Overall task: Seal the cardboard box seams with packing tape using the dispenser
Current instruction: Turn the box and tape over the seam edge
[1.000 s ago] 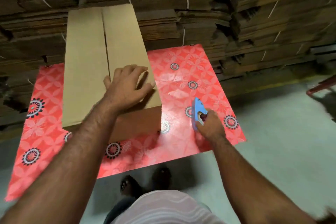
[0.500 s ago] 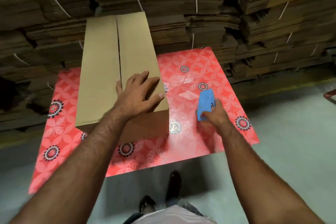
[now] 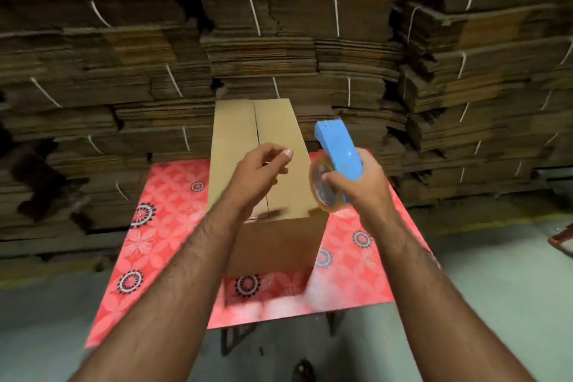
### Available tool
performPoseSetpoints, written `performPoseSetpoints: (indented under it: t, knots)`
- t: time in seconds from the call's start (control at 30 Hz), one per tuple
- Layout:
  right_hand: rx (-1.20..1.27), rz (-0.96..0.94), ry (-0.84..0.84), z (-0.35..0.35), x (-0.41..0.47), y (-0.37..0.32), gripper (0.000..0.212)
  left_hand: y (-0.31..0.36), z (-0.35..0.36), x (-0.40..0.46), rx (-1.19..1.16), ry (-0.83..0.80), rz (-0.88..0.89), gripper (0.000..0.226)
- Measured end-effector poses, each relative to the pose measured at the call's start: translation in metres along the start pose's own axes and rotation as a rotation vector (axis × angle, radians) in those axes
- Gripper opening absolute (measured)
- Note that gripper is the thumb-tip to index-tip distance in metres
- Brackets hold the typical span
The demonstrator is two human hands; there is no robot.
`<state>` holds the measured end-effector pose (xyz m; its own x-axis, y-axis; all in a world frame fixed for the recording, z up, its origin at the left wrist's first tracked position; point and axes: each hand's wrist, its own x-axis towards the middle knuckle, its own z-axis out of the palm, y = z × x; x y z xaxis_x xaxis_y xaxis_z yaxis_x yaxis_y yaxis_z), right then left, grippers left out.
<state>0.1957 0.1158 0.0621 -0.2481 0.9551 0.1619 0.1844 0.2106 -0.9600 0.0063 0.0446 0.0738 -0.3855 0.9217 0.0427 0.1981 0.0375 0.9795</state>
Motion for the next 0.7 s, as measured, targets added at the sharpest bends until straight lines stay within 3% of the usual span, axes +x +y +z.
performPoseSetpoints:
  t: [0.13, 0.3, 0.5, 0.7]
  knots:
    - [-0.199, -0.134, -0.075, 0.029, -0.028, -0.016, 0.049, 0.010, -0.029, -0.016, -0.242, 0.009, -0.063, 0.028]
    - [-0.256, -0.253, -0.185, 0.053, -0.055, -0.035, 0.066, 0.009, -0.056, -0.029, -0.425, 0.007, -0.118, 0.036]
    - [-0.236, -0.261, -0.294, 0.061, -0.054, -0.038, 0.064, 0.003, -0.070, -0.039, -0.613, -0.129, -0.098, 0.029]
    - [-0.237, -0.301, -0.350, 0.054, -0.041, -0.033, 0.059, 0.000, -0.075, -0.030, -0.505, -0.194, -0.143, 0.023]
